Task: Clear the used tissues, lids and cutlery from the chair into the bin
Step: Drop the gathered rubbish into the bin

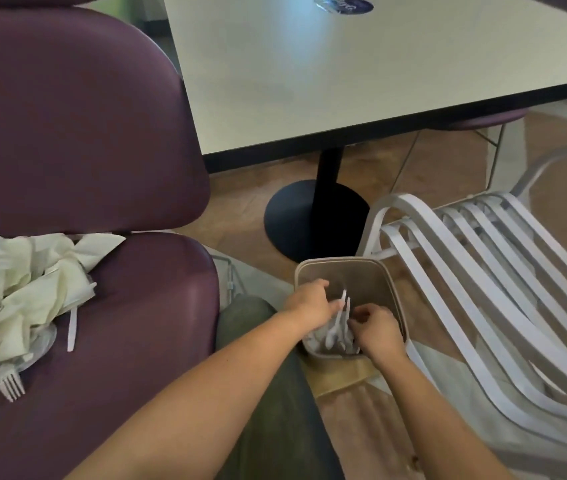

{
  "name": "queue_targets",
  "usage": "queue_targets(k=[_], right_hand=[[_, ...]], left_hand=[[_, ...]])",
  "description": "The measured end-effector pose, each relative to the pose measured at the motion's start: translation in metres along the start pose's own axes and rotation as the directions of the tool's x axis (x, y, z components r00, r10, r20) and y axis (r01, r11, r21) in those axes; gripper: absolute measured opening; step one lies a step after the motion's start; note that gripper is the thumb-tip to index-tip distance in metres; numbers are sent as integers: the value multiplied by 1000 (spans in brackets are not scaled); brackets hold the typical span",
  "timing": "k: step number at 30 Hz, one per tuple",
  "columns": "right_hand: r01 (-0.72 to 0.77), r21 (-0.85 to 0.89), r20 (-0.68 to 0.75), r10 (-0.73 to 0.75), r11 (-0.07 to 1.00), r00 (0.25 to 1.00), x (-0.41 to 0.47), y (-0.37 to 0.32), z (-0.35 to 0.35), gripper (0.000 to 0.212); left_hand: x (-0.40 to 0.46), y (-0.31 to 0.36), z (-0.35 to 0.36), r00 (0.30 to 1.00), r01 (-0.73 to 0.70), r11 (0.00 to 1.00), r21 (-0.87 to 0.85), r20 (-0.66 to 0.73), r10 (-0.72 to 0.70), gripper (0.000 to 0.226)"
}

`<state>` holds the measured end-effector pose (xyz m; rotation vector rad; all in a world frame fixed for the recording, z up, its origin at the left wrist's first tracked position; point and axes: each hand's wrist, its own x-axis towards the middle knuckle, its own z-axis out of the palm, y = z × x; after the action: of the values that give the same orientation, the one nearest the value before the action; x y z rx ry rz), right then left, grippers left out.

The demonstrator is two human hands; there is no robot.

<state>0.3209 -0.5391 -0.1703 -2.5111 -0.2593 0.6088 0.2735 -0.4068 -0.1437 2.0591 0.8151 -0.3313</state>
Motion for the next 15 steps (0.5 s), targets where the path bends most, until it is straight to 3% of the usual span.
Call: queue_targets(k=[10, 15], right_hand=[[233, 191, -5, -236, 954, 972, -10, -77, 6, 27], [349, 250, -6, -359, 903, 933, -30, -141, 22, 23]], left_hand=[[-21, -11, -73, 963, -123, 991, -53, -248, 106, 21], [-45, -46, -131, 918, -91, 993, -69, -393, 57, 15]])
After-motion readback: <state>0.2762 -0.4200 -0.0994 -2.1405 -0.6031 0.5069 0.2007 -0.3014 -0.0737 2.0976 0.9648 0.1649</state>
